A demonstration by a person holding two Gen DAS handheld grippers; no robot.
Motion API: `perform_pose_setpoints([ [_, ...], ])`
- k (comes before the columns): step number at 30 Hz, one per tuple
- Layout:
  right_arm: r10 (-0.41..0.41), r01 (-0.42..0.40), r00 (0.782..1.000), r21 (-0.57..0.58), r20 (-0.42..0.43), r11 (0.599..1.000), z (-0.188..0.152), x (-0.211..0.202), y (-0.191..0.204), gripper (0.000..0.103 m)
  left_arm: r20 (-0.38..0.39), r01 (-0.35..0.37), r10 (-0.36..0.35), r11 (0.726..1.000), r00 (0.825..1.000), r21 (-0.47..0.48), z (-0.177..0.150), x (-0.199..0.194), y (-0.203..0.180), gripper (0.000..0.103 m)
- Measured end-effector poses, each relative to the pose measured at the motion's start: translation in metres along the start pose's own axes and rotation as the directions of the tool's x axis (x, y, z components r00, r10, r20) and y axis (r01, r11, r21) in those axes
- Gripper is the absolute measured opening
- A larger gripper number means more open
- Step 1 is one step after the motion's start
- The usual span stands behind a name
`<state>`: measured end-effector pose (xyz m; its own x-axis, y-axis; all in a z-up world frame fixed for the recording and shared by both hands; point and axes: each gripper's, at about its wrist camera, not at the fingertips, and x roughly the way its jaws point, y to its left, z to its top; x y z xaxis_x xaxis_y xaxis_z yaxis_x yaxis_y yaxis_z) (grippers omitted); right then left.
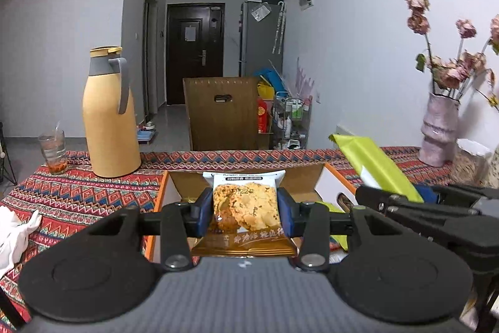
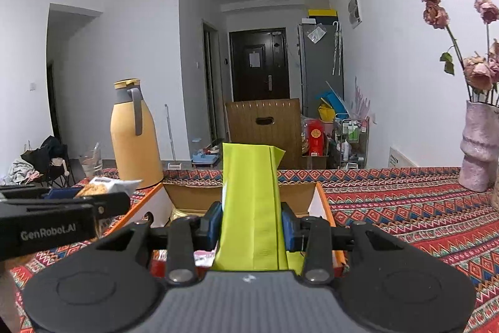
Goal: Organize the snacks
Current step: 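Carry both snacks over the box and release them inside, then move both tools back to the snack pile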
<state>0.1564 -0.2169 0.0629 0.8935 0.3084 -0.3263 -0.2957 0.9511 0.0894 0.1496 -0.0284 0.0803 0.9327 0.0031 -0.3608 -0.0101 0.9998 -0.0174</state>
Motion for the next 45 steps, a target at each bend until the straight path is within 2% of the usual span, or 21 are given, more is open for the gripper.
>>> perform_pose_setpoints([
  [10,0.006,-0.006,0.999,-0.002,-0.046,1.0,0.005,0.063,0.002,0.037,-0.035,-0.06,0.058,0.997,0.998,-0.042,0.013,0.058,0.021,0.043],
  [15,-0.013,0.014,0.999,0.029,-0.048,0.999,-0.001,0.092,0.0,0.037,-0.082,-0.073,0.066,0.994,0.994,-0.085,0.0,0.089,0.033,0.043],
  [20,-0.011,0.013,0.999,0.028,-0.046,1.0,-0.019,0.109,0.0,0.037,-0.069,-0.106,0.1,0.991,0.993,-0.08,-0.02,0.103,0.034,0.043],
  [28,0.0,0.001,0.997,0.011,-0.082,1.0,-0.033,0.124,0.002,0.037,-0.105,-0.081,0.072,0.994,0.992,-0.077,-0.031,0.114,0.039,0.044],
  [30,-0.002,0.003,0.995,0.006,-0.095,1.0,-0.034,0.127,0.004,0.038,-0.106,-0.072,0.063,0.994,0.992,-0.08,-0.032,0.113,0.038,0.047],
  [31,-0.006,0.007,0.995,0.005,-0.102,1.0,-0.035,0.129,0.004,0.039,-0.103,-0.067,0.059,0.994,0.993,-0.082,-0.032,0.111,0.039,0.053],
  [32,-0.012,0.012,0.994,0.003,-0.11,1.0,-0.036,0.131,0.004,0.039,-0.099,-0.066,0.057,0.994,0.993,-0.086,-0.033,0.111,0.04,0.065],
  [33,-0.02,0.02,0.994,0.003,-0.111,1.0,-0.037,0.133,0.005,0.045,-0.091,-0.063,0.054,0.993,0.994,-0.096,-0.032,0.109,0.041,0.074],
  [34,-0.027,0.028,0.993,0.005,-0.115,1.0,-0.037,0.132,0.003,0.058,-0.08,-0.065,0.057,0.992,0.995,-0.104,-0.032,0.107,0.042,0.089],
  [35,-0.033,0.035,0.993,0.013,-0.115,0.999,-0.037,0.132,0.001,0.067,-0.064,-0.076,0.069,0.991,0.996,-0.109,-0.032,0.104,0.043,0.101],
  [36,-0.04,0.043,0.993,0.025,-0.111,0.999,-0.037,0.131,-0.001,0.082,-0.055,-0.084,0.078,0.99,0.995,-0.114,-0.031,0.103,0.043,0.103],
  [37,-0.044,0.048,0.993,0.034,-0.106,0.998,-0.037,0.13,-0.003,0.092,-0.047,-0.09,0.085,0.989,0.995,-0.121,-0.031,0.101,0.044,0.103],
  [39,-0.047,0.052,0.994,0.052,-0.096,0.997,-0.036,0.127,-0.006,0.103,-0.049,-0.086,0.081,0.988,0.996,-0.129,-0.029,0.102,0.046,0.103],
  [45,-0.048,0.054,0.995,0.067,-0.09,0.996,-0.034,0.126,-0.01,0.103,-0.058,-0.099,0.091,0.986,0.994,-0.137,-0.029,0.103,0.048,0.103],
])
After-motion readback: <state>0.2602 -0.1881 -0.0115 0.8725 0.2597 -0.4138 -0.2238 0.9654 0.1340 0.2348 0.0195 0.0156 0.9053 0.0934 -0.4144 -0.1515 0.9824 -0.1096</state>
